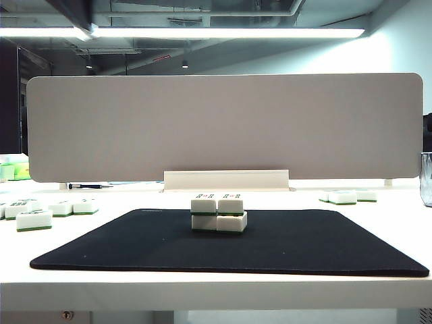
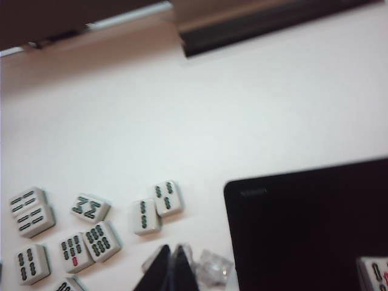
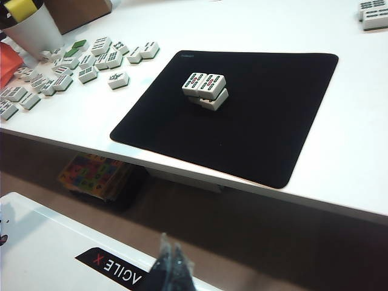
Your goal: Arrange four mahjong tiles into a neat stack, creating two layers of paired tiles.
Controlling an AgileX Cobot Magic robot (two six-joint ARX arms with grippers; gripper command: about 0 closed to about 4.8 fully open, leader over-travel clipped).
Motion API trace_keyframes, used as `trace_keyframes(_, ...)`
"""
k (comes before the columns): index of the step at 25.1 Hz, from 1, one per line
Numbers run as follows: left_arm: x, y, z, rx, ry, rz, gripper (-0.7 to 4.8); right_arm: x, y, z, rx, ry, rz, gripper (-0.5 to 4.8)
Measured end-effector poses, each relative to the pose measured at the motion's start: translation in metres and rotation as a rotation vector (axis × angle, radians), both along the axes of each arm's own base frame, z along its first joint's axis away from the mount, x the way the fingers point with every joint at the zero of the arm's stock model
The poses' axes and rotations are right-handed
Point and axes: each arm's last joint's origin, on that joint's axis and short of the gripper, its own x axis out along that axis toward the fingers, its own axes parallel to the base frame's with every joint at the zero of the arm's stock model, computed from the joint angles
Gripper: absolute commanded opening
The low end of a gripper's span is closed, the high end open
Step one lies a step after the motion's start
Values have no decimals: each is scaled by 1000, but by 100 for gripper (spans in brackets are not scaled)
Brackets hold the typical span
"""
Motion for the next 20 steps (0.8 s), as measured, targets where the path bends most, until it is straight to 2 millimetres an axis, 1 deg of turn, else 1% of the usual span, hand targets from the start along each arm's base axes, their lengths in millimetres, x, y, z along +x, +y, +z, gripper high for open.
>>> trace_keyframes(3,-19,22,-7,-63,-96,61,-6,0,0,0,0,0,0,-1)
trace_keyframes(4,-27,31,-17,-78,-131,88,-6,0,0,0,0,0,1,-1)
trace_keyframes(5,-31,35,-26,-86,-153,102,-6,0,0,0,0,0,1,-1)
trace_keyframes(6,-40,43,-43,-88,-162,120,-6,0,0,0,0,0,0,-1)
trace_keyframes(7,-46,47,-54,-90,-168,129,-6,0,0,0,0,0,0,-1)
trace_keyframes(11,-62,60,-85,-105,-215,170,-6,0,0,0,0,0,0,-1)
trace_keyframes(14,-75,67,-109,-102,-209,185,-6,0,0,0,0,0,1,-1)
trace_keyframes(17,-84,73,-128,-100,-212,206,-6,0,0,0,0,0,1,-1)
trace_keyframes(20,-100,79,-147,-112,-245,224,-6,0,0,0,0,0,0,-1)
